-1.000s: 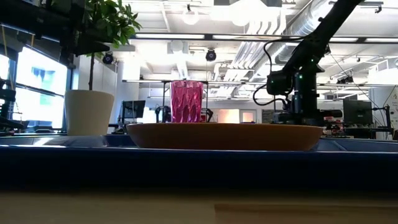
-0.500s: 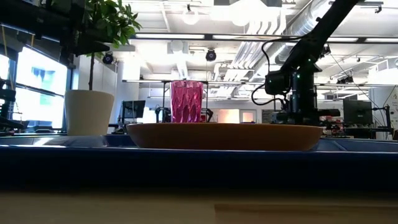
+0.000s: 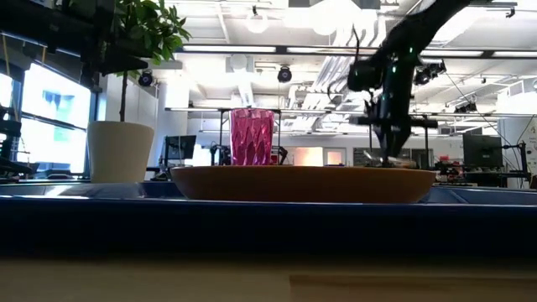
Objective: Pick and place plate/cup/fork/spoon on tray
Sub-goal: Put the orange spoon on the right side of the orange plate
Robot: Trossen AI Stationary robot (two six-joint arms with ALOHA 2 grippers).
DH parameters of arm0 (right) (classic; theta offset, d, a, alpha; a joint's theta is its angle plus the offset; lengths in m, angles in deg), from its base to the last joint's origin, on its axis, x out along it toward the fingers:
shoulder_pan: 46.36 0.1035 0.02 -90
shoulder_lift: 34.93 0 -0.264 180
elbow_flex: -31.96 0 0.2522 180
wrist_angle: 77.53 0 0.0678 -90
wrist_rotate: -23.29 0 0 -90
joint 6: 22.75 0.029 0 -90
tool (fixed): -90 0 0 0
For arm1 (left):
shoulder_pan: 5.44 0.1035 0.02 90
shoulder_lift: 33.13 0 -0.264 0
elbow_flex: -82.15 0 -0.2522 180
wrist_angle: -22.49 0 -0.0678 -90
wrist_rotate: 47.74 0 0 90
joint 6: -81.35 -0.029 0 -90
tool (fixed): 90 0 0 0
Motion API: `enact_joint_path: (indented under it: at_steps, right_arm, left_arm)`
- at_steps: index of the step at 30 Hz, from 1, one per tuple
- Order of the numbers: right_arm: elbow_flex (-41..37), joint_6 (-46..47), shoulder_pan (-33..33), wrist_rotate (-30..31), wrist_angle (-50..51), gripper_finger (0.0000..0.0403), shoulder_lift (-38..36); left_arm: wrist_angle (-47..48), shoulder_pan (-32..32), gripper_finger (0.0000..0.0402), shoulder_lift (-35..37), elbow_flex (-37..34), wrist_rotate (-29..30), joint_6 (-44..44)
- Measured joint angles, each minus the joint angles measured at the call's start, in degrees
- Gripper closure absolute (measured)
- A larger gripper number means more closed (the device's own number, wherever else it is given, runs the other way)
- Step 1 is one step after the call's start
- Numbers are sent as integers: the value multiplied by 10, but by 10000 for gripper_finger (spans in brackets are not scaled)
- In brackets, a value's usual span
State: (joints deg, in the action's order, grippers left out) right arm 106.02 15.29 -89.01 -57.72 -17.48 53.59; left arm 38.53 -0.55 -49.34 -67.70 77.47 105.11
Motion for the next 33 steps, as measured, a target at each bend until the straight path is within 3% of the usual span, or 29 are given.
enact_joint_path:
  at_steps: [8,17,29,33]
  right_arm:
    - [20,59,72,12,52,385,-83]
    - [20,268,210,35,114,385,-167]
    - [20,541,414,28,143,385,-140]
    - [20,605,467,-3,143,385,-113]
  left_arm:
    - [0,0,287,0,0,0,-6]
    - [0,0,287,0,0,-1,-15]
    - [0,0,287,0,0,-19,-15]
    - [0,0,287,0,0,-19,-15]
